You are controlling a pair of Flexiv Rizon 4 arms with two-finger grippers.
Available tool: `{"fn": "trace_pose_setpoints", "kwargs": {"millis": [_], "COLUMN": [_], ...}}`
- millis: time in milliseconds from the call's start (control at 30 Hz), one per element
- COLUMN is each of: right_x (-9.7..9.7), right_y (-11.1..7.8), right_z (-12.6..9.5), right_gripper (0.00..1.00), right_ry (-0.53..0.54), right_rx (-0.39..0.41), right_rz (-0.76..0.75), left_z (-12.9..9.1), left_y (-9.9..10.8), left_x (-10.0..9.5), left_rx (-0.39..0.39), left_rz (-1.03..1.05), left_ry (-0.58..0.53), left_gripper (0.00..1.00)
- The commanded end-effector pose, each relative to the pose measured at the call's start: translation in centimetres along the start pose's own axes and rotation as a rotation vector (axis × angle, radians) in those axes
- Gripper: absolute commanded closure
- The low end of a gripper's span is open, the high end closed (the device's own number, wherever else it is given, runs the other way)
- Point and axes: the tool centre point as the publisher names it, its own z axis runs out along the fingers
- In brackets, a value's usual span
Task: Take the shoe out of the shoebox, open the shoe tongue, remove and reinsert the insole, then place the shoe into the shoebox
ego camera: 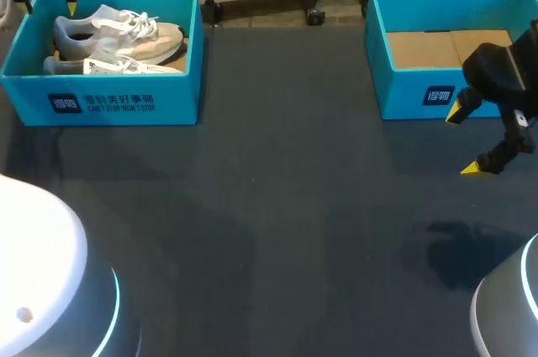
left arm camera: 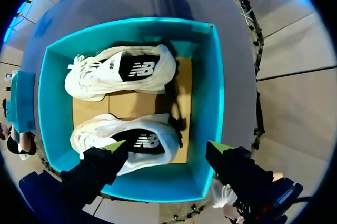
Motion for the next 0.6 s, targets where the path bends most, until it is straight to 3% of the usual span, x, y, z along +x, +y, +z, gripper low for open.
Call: {"fn": "trace_pose_setpoints", "kwargs": {"millis": [33,267,600], "right_x": [-0.2,-0.2,-0.2], "right_y": [0.1,0.1,0.1], "right_z": [0.1,0.1,0.1], "right_gripper": [0.0,0.0,0.0], "right_ry": [0.005,0.005,0.005], "right_rx": [0.003,0.003,0.003], "right_rz": [0.0,0.0,0.0], "left_z": [0.0,0.0,0.5], "left_y": [-0.6,-0.6,-3.9], "left_x": [-0.1,-0.1,0.3], "left_rx": [-0.012,-0.012,-0.025], "left_rz": [0.0,0.0,0.042], "left_ry": [0.003,0.003,-0.025], "left_gripper": [0.0,0.0,0.0]}}
